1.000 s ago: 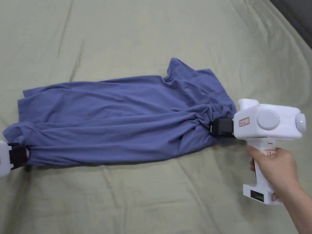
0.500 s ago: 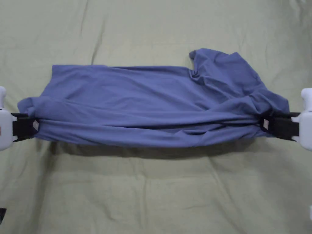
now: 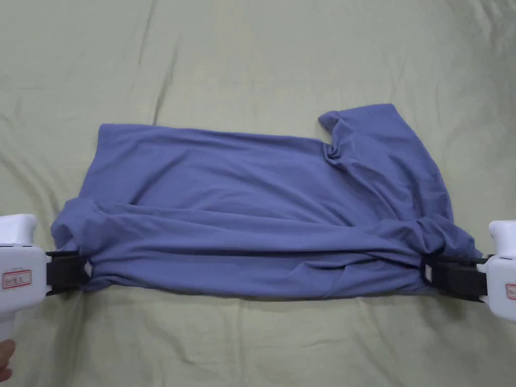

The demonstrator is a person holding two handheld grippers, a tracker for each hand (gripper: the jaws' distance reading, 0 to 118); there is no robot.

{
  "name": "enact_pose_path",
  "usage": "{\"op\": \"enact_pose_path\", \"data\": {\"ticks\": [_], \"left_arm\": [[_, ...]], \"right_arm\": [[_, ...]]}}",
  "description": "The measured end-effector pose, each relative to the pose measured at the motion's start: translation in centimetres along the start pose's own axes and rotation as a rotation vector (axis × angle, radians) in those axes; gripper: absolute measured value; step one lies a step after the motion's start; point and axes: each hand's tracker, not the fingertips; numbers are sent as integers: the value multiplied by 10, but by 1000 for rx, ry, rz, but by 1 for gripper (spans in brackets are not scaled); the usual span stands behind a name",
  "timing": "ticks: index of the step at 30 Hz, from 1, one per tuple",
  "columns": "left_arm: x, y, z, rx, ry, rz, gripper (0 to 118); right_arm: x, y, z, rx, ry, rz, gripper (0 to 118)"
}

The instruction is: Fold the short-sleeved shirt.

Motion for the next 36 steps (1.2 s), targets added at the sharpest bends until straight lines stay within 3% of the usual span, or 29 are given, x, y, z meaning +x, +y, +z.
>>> {"op": "enact_pose_path", "data": {"ticks": [1,2,7,8,9,10,11,13,14,18,19,20,21,22,25,29,32,34,36], "left_arm": [[-1,-3,6,5,7,7,80],[-2,-8,17,29,21,10,88],[13,-30,93,263,90,-18,88],[19,-35,114,334,67,-14,87],[23,-38,126,380,14,-32,78],[29,-40,139,428,-18,-70,38],[38,-35,145,439,4,-95,2],[53,-27,151,490,98,-147,0],[54,-11,148,448,75,-189,0],[58,61,113,458,12,-146,0],[60,86,97,450,-1,-139,8],[58,114,77,437,-16,-132,38],[58,142,53,398,-41,-110,77],[57,169,26,332,-58,-81,99],[54,220,-49,203,-43,-42,99],[48,242,-136,20,104,-53,99],[41,236,-163,-39,5,21,99],[39,234,-148,33,15,24,97],[43,230,-131,39,-6,-33,63]], "right_arm": [[-2,-2,7,2,-17,20,106],[-4,-6,18,24,-20,23,116],[-23,-13,87,192,15,-47,116],[-31,-13,101,246,27,-42,112],[-37,-14,111,283,40,-34,96],[-43,-12,119,305,75,-8,39],[-49,-10,121,298,73,-11,3],[-58,-9,126,378,66,2,3],[-60,-3,125,350,107,21,3],[-65,17,119,353,121,33,3],[-66,24,117,359,124,33,3],[-66,29,116,372,129,33,3],[-66,36,114,375,133,34,3],[-67,41,113,375,135,39,3],[-69,53,104,377,133,51,3],[-70,61,85,348,125,61,3],[-68,62,70,315,109,70,3],[-67,62,63,295,107,76,3],[-65,62,57,286,107,72,3]]}}
